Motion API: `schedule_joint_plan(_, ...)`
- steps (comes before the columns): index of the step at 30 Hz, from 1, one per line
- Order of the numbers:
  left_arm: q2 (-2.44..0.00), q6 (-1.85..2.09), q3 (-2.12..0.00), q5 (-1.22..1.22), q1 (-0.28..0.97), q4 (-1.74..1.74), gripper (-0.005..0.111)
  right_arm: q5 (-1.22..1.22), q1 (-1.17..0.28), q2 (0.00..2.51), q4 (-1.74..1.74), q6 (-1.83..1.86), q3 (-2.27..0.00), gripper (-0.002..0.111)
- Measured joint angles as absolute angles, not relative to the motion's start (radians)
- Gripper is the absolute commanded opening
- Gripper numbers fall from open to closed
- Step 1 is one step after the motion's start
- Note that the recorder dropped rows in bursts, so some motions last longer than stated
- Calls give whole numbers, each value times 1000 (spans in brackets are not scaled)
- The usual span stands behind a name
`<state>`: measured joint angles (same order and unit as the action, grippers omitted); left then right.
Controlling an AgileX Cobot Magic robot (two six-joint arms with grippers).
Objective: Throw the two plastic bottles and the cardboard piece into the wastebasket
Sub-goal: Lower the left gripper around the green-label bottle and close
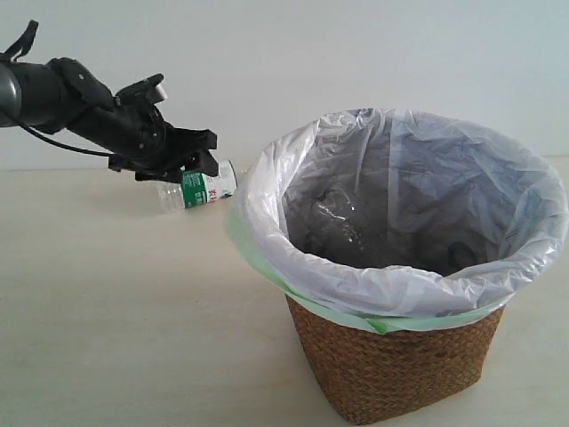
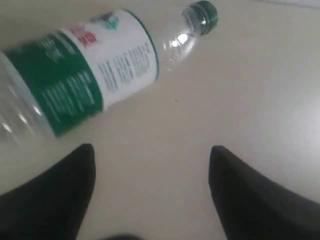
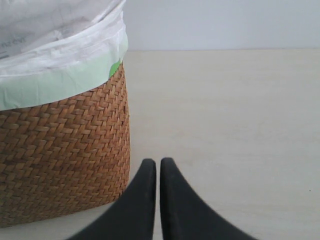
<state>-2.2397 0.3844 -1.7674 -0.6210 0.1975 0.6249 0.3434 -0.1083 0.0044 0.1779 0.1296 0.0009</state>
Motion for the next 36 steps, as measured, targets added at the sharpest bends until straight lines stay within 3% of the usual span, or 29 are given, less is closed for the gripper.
schedule_joint_plan(4,-2240,445,-1821,-629,198,357,69,343,-108,4,178,130,1,0)
schedule_joint_plan(11,-2235,487,-1843,-619,198,14,69,343,-108,4,178,130,1,0)
schedule_joint_plan(36,-2300,671,-1846,-581,253,-24,69,343,-108,4,178,130,1,0)
